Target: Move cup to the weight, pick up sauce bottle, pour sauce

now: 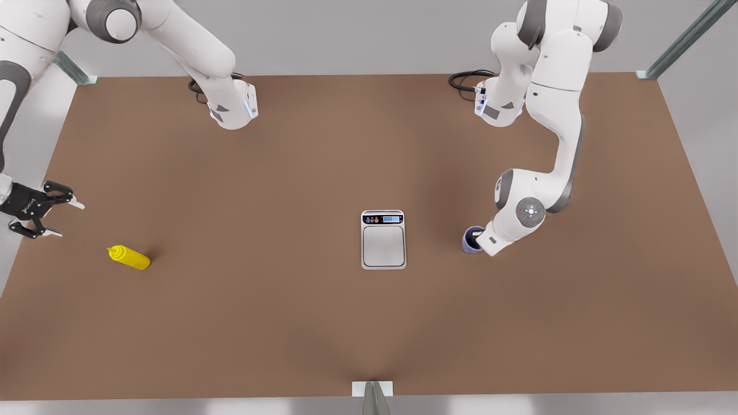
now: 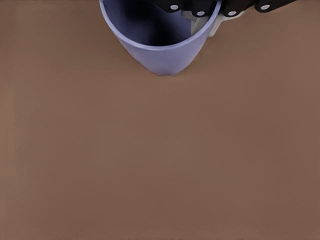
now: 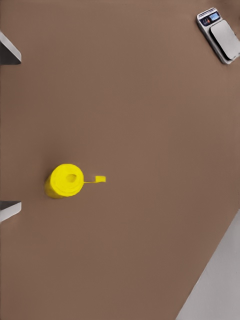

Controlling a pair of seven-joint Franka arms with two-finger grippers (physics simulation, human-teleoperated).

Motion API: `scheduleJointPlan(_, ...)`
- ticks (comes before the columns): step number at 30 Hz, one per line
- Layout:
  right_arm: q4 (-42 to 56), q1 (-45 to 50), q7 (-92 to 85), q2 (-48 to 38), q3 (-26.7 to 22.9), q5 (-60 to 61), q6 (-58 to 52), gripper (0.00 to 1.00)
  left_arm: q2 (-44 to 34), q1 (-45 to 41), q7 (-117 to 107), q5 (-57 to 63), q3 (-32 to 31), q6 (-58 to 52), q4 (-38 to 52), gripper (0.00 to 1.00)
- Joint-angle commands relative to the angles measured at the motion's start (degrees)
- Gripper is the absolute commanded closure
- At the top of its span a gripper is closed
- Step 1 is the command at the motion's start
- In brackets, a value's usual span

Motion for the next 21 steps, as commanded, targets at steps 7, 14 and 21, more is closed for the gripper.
scheduleJointPlan(7, -1.55, -6.87, -25.1, 13.53, 0.01, 15.24, 1.61, 0.0, 0.34, -3.38, -4.85, -5.44, -0.19, -0.01, 1.68, 0.79)
scheduleJointPlan(14, 0.65, -11.09, -35.92, 19.25, 0.09, 18.58, 0.9, 0.0, 2.54, -6.72, -9.33, -6.41, -0.27, -0.54, 5.46, 0.79)
scheduleJointPlan(21, 6.19, -10.12, -37.15, 27.51, 0.27, 24.03, 1.43, 0.0, 2.54, -8.22, -13.03, -6.5, -0.89, -0.45, 6.08, 0.79)
